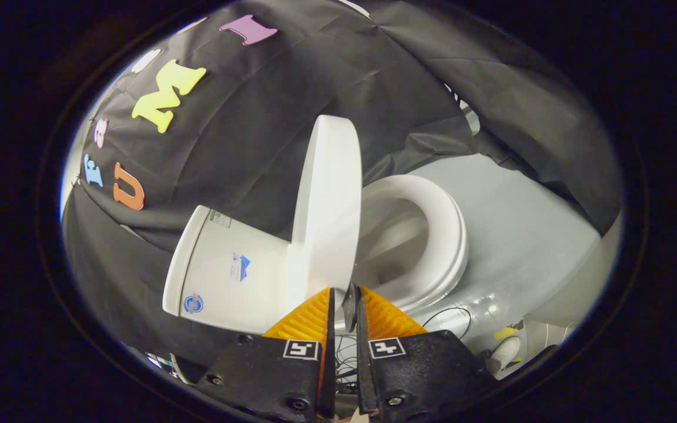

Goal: Open the toilet lid.

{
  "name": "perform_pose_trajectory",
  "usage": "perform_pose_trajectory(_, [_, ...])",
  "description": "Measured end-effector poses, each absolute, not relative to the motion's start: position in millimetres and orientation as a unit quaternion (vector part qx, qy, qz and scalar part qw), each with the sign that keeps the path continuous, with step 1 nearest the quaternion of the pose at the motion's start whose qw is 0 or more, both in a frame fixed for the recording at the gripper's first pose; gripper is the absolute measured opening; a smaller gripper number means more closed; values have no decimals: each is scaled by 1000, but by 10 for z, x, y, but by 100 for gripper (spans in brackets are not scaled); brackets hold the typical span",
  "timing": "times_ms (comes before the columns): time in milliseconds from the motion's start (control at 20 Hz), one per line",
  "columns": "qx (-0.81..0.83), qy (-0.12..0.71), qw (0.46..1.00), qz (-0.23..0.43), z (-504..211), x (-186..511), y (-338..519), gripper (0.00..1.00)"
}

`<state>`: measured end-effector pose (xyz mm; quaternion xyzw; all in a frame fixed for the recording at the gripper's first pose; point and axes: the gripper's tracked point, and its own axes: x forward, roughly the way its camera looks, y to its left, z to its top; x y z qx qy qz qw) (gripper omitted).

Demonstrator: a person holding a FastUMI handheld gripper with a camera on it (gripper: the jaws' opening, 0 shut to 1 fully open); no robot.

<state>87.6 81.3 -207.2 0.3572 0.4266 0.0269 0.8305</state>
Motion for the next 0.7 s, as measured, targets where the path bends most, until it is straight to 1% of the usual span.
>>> perform_pose_trajectory(700, [334, 409, 848, 39, -1725, 884, 1109, 18])
